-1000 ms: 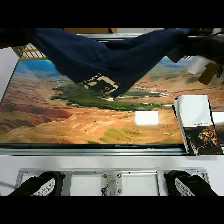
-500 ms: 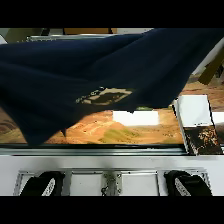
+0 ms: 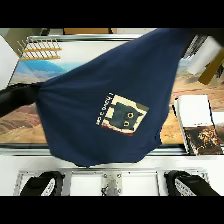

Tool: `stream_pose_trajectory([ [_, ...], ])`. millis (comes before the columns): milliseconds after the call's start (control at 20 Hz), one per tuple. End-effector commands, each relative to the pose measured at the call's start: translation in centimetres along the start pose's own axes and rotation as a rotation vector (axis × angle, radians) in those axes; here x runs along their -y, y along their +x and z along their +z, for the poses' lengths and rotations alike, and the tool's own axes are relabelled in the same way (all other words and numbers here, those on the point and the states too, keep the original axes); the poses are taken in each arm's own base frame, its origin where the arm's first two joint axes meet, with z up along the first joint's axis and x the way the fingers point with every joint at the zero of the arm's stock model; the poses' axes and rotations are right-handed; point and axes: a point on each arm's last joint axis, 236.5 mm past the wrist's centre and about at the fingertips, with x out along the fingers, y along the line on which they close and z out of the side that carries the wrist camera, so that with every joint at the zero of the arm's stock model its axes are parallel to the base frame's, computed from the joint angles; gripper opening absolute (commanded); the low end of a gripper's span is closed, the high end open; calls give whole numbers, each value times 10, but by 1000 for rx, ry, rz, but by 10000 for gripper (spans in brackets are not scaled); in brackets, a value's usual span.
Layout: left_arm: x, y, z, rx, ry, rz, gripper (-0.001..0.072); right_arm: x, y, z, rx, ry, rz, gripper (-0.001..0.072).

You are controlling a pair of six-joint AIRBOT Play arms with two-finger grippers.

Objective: Fold the clothes and pants, and hang the long-sleeved shirts on hangers.

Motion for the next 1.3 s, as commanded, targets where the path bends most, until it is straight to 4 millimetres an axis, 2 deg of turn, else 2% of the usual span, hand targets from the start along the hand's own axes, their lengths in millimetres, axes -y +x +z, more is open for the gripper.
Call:
stream_pose_trajectory([
  [0, -34, 100, 2, -18, -59, 45, 8, 50, 86, -80, -116, 47, -74, 17],
  [50, -41, 125, 8, -8, -70, 55, 9, 65, 102, -96, -128, 64, -98, 35],
  [100, -47, 149, 15, -7, -77, 65, 66, 78, 110, -108, -143, 72, -117, 191],
  [150, -51, 168, 20, -23, -82, 71, 406, 88, 114, -116, -159, 78, -132, 483],
  [200, -58, 185, 26, -46, -89, 82, 665, 95, 113, -119, -171, 80, -144, 612],
  [300, -75, 199, 26, -128, -109, 114, 678, 106, 98, -113, -196, 68, -162, 609],
  [350, -86, 200, 21, -175, -123, 133, 678, 111, 83, -111, -233, 68, -171, 607],
  [450, -114, 197, 1, -267, -149, 182, 678, 123, 50, -128, -379, 34, -207, 564],
  [500, -128, 195, -15, -309, -162, 203, 678, 133, 29, -146, -474, -1, -243, 498],
  [600, -160, 191, -57, -399, -229, 254, 678, 145, -15, -196, -676, 2, -290, 471],
  [650, -175, 190, -83, -453, -266, 278, 678, 145, -40, -229, -788, 45, -299, 471],
  [700, -184, 188, -101, -487, -293, 294, 678, 144, -58, -254, -870, 86, -307, 471],
  [750, -199, 184, -130, -538, -340, 321, 678, 139, -89, -298, -1004, 161, -322, 471],
  [850, -216, 180, -163, -579, -403, 350, 678, 130, -125, -360, -1154, 258, -337, 476],
  [900, -223, 178, -174, -589, -425, 364, 678, 122, -139, -388, -1215, 328, -328, 575],
  [950, -229, 176, -183, -597, -442, 374, 678, 110, -150, -413, -1266, 401, -312, 710],
  [1100, -244, 171, -193, -586, -485, 401, 678, 87, -165, -459, -1327, 562, -283, 710],
  [1250, -251, 172, -197, -583, -501, 410, 678, 77, -169, -485, -1387, 554, -272, 708],
])
